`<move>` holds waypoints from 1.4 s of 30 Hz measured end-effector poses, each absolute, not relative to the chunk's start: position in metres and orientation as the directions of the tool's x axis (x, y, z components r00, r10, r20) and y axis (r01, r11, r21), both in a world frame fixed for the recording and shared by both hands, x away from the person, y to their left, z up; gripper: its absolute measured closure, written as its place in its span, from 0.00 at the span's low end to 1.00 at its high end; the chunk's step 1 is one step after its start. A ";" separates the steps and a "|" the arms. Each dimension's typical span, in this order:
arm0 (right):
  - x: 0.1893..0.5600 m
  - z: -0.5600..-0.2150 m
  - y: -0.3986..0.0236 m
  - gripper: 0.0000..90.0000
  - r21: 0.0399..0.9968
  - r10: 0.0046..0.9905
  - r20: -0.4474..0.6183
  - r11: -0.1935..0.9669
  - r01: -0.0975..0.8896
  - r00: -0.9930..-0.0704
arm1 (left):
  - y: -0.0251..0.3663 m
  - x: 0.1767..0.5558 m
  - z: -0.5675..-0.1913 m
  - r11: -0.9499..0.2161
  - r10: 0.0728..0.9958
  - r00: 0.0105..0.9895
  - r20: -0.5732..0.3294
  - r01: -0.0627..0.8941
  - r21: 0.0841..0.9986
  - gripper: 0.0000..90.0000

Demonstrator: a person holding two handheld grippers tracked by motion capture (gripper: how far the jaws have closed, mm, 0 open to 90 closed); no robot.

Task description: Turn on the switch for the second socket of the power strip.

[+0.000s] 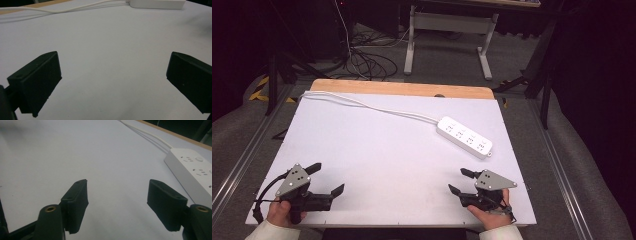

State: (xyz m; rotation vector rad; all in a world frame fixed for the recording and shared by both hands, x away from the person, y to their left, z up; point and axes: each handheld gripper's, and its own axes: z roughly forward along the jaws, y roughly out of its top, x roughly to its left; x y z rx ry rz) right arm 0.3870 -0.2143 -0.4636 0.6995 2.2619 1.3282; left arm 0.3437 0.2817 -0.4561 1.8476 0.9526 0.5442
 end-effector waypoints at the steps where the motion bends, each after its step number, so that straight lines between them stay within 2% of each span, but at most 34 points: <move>1: 0.387 -0.463 -0.215 0.36 0.885 0.617 -0.102 0.415 0.213 -0.780 | 0.282 0.344 -0.456 -0.239 0.803 0.595 -0.037 0.379 0.894 0.00; 12: 0.388 -0.463 -0.214 0.35 0.880 0.612 -0.111 0.427 0.209 -0.783 | 0.283 0.342 -0.454 -0.192 0.799 0.594 -0.093 0.399 0.897 0.00; 21: 0.388 -0.462 -0.212 0.33 0.876 0.610 -0.121 0.437 0.205 -0.783 | 0.283 0.341 -0.454 -0.203 0.830 0.556 -0.044 0.375 0.905 0.00; 28: 0.388 -0.460 -0.211 0.33 0.872 0.603 -0.117 0.443 0.209 -0.789 | 0.283 0.341 -0.454 -0.203 0.832 0.553 -0.042 0.374 0.905 0.00; 42: 0.400 -0.430 -0.207 0.35 0.852 0.582 -0.132 0.481 0.209 -0.802 | 0.283 0.341 -0.454 -0.207 0.834 0.551 -0.037 0.375 0.904 0.00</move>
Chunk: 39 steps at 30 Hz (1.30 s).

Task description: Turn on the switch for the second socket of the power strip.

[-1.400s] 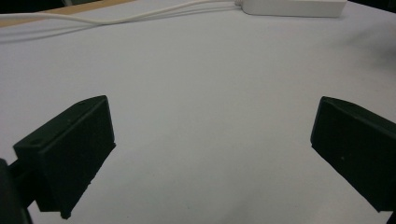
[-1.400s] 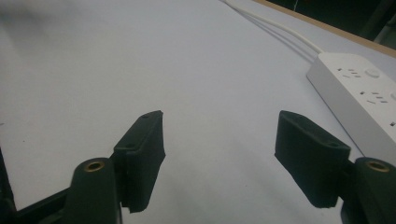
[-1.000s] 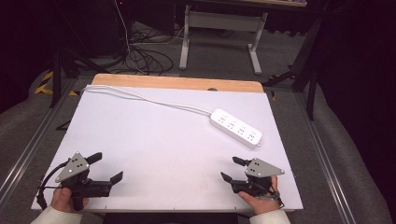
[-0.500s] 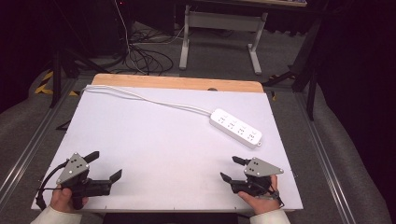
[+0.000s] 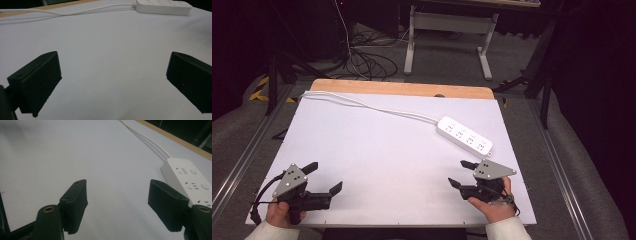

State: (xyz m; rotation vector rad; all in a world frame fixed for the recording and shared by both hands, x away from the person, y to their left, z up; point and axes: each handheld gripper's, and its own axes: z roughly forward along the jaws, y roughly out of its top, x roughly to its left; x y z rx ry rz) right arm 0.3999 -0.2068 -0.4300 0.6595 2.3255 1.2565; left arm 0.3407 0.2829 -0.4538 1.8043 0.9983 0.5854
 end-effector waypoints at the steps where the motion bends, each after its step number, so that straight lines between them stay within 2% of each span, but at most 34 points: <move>1: 0.401 -0.428 -0.206 0.35 0.851 0.581 -0.135 0.482 0.207 -0.802 | 0.283 0.341 -0.454 -0.208 0.834 0.550 -0.036 0.375 0.903 0.00; 14: 0.417 -0.402 -0.202 0.36 0.844 0.578 -0.162 0.501 0.191 -0.800 | 0.283 0.340 -0.453 -0.212 0.835 0.549 -0.031 0.373 0.903 0.00; 19: 0.425 -0.397 -0.202 0.37 0.864 0.584 -0.105 0.454 0.217 -0.805 | 0.283 0.340 -0.453 -0.213 0.835 0.550 -0.028 0.370 0.904 0.00; 29: 0.437 -0.389 -0.201 0.37 0.849 0.599 -0.131 0.480 0.223 -0.790 | 0.283 0.340 -0.453 -0.213 0.835 0.550 -0.027 0.369 0.905 0.00; 36: 0.444 -0.381 -0.201 0.50 0.835 0.596 -0.166 0.508 0.209 -0.786 | 0.283 0.339 -0.453 -0.216 0.837 0.547 -0.022 0.368 0.905 0.00; 39: 0.452 -0.377 -0.202 0.64 0.825 0.577 -0.152 0.521 0.218 -0.802 | 0.284 0.338 -0.453 -0.215 0.840 0.542 -0.022 0.369 0.904 0.00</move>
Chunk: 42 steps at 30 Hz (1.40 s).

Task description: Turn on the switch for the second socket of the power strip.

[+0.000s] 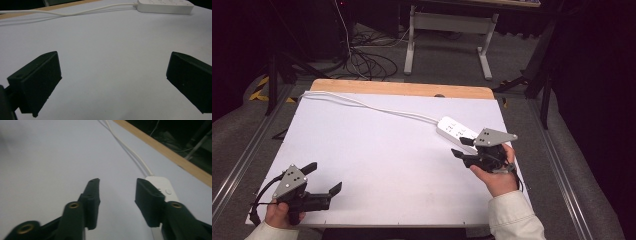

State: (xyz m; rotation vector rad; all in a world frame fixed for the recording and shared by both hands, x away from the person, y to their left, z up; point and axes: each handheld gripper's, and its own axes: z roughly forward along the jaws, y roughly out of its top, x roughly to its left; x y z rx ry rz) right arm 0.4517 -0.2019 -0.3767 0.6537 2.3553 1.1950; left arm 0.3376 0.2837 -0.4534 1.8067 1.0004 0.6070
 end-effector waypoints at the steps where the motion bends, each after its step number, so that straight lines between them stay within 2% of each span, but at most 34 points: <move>1: 0.455 -0.376 -0.202 0.69 0.822 0.570 -0.136 0.521 0.228 -0.811 | 0.284 0.337 -0.453 -0.212 0.840 0.541 -0.024 0.370 0.905 0.00; 2: 0.458 -0.376 -0.202 0.75 0.819 0.572 -0.142 0.526 0.228 -0.807 | 0.284 0.337 -0.453 -0.212 0.840 0.541 -0.024 0.370 0.905 0.00; 3: 0.458 -0.376 -0.202 0.75 0.819 0.572 -0.142 0.526 0.228 -0.807 | 0.285 0.337 -0.453 -0.212 0.843 0.538 -0.021 0.368 0.905 0.00; 4: 0.463 -0.375 -0.201 0.83 0.821 0.575 -0.137 0.522 0.233 -0.807 | 0.285 0.336 -0.453 -0.213 0.844 0.536 -0.020 0.370 0.904 0.00; 14: 0.497 -0.373 -0.197 1.00 0.793 0.619 -0.119 0.529 0.301 -0.776 | 0.287 0.333 -0.454 -0.210 0.852 0.523 -0.018 0.373 0.904 0.00; 27: 0.540 -0.391 -0.196 1.00 0.774 0.700 -0.095 0.499 0.390 -0.708 | 0.287 0.333 -0.454 -0.211 0.852 0.523 -0.019 0.375 0.903 0.00; 42: 0.575 -0.418 -0.199 1.00 0.742 0.770 -0.121 0.489 0.458 -0.626 | 0.287 0.334 -0.454 -0.211 0.852 0.523 -0.019 0.377 0.902 0.00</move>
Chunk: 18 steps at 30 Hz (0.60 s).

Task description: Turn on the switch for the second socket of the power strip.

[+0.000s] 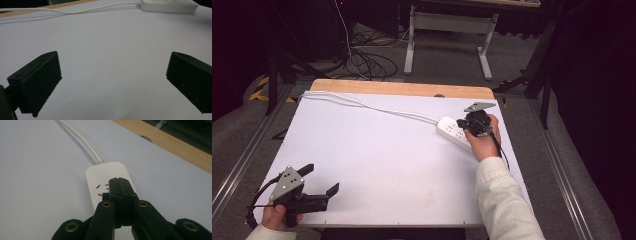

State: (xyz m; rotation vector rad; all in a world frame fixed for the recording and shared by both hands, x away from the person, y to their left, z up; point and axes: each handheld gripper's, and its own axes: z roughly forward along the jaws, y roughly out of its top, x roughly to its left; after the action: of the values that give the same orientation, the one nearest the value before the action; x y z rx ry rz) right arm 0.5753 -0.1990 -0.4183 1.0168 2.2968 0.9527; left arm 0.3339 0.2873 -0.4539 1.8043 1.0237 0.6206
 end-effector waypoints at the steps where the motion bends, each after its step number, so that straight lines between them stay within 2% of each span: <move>1: 0.577 -0.420 -0.200 1.00 0.738 0.774 -0.121 0.489 0.465 -0.621 | 0.287 0.334 -0.454 -0.212 0.852 0.523 -0.019 0.377 0.901 0.00; 18: 0.594 -0.440 -0.206 1.00 0.689 0.810 -0.130 0.488 0.535 -0.572 | 0.286 0.335 -0.455 -0.214 0.852 0.523 -0.018 0.379 0.900 0.00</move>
State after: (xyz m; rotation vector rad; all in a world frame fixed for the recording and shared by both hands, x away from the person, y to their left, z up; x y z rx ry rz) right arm 0.5939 -0.2061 -0.4396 1.1136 2.2957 0.8392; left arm 0.3349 0.2864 -0.4546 1.8075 1.0249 0.6199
